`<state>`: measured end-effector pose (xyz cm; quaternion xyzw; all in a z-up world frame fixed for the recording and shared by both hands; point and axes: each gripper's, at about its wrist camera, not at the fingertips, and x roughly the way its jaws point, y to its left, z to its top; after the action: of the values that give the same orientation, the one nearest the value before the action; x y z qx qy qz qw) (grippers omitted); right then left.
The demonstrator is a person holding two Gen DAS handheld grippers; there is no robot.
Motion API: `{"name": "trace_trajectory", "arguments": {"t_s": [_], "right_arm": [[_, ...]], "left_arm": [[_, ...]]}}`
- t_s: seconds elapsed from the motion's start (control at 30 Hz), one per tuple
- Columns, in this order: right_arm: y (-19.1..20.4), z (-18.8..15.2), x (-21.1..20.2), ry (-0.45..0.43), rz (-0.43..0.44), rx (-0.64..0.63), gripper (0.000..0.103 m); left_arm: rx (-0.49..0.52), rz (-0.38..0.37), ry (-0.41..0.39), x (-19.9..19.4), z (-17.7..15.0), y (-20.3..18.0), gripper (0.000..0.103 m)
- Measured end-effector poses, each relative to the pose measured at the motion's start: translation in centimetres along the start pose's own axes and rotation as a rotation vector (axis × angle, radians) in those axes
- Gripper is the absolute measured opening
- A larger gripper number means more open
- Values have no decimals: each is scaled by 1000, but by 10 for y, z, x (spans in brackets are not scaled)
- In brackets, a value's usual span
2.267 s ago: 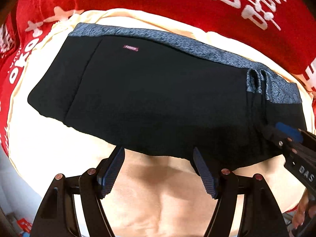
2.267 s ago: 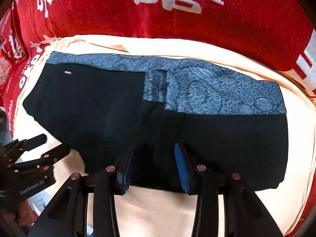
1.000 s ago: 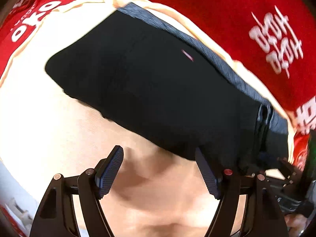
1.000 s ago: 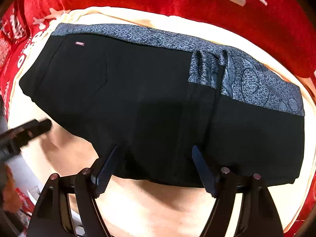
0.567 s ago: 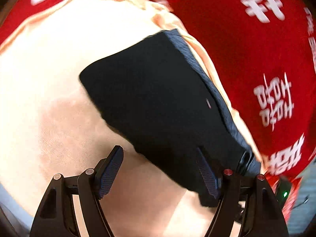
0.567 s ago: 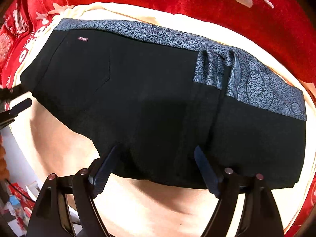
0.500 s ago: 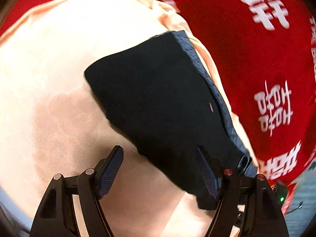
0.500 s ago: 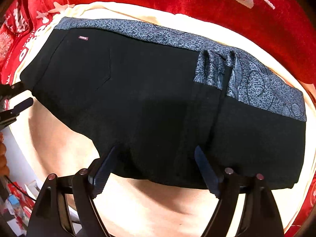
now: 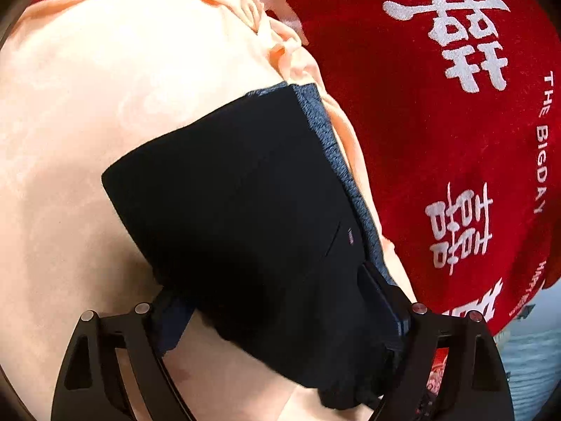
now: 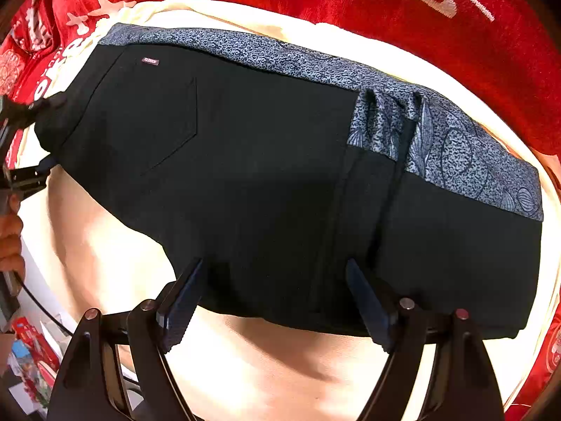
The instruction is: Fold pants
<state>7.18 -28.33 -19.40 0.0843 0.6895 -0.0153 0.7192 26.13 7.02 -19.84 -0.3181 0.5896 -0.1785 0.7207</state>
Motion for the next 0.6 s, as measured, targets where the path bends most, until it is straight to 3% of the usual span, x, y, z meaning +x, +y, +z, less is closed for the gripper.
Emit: {"name": "trace_trajectory", "arguments": {"t_s": [0.1,0.27,0.33,0.37,0.4,0.47,0.53,0.6], "right_arm": [[1,0,0,-1,1,-1,84],[-4,1,2,-2,8,3,84],[-6,1,1,-5,14,7,84],[-8,2,0,-8,20,12,84],[-9,2,-2,-9,29,19,84],[-12,4,-11,-12,37,25,80],[-16,10,-25,-22,56,39,75],[-22,19,-40,-36,92,60,74]], "left_arm": [[32,-23,-34,-4,3,-13,87],[28,76,-29,18,6,-16,87],[56,150,-34,22,4,-27,87],[67,184,-42,23,3,-31,79],[91,250,-57,23,1,-36,61],[142,338,-52,24,-1,-41,43],[178,347,-60,21,-3,-45,36],[300,412,-82,20,-10,-64,33]]}}
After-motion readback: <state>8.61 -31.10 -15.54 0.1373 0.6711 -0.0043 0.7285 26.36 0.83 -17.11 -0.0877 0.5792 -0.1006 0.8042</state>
